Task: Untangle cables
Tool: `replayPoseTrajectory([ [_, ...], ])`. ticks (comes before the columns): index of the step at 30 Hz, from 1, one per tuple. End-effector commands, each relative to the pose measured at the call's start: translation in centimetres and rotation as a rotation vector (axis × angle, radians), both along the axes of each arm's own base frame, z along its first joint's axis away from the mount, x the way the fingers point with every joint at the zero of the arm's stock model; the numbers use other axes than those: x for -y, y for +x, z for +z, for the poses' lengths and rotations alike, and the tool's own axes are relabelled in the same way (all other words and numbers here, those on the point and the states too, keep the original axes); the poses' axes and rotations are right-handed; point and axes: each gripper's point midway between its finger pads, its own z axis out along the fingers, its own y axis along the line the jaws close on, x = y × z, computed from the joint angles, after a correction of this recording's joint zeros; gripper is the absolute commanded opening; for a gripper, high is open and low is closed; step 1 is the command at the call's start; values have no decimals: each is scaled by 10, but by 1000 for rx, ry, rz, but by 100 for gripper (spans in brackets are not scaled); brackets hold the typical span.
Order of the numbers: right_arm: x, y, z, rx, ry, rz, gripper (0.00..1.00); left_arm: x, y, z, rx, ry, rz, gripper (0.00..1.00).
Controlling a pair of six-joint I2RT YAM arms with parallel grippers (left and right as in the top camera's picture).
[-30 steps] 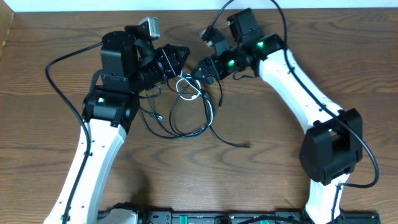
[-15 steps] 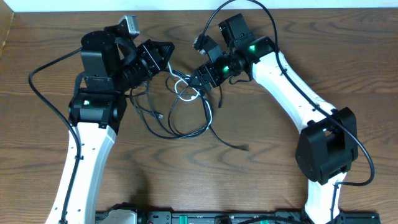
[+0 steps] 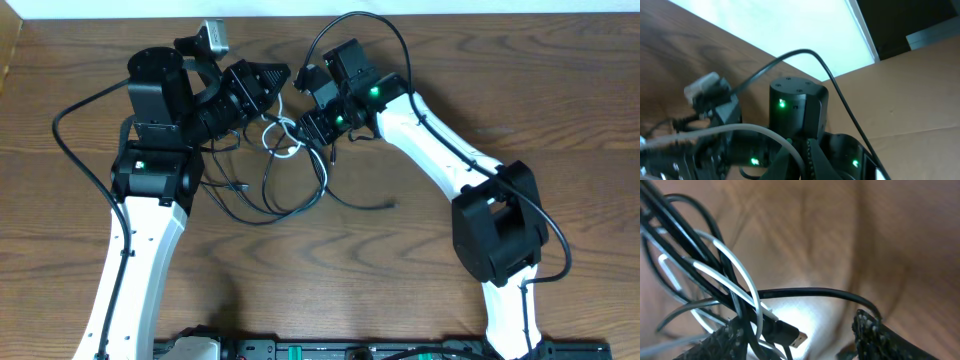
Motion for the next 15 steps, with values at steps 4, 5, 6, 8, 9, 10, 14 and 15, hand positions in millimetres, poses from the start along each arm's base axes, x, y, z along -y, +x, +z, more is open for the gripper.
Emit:
replayPoseTrajectory([
  [4, -11, 11, -3, -50, 76, -95, 57, 9, -9, 25, 50, -70, -61, 7],
  [5, -16, 7, 2, -61, 105, -71, 57, 9, -9, 25, 48, -72, -60, 7],
  [6, -19, 5, 5, -69, 126, -55, 57, 8, -8, 25, 48, -72, -60, 7],
  [8, -24, -1, 10, -86, 159, -25, 58, 9, -8, 25, 48, -72, -60, 7],
  [9, -25, -1, 11, -90, 163, -23, 57, 9, -8, 25, 47, -73, -60, 7],
  [10, -26, -2, 11, -101, 167, -31, 57, 9, -8, 25, 41, -79, -58, 7],
  [14, -16, 11, 1, -88, 100, -164, 55, 11, -10, 29, 27, -110, -65, 7],
  [15, -7, 20, -8, -70, 45, -261, 55, 14, -13, 35, 45, -124, -90, 7],
])
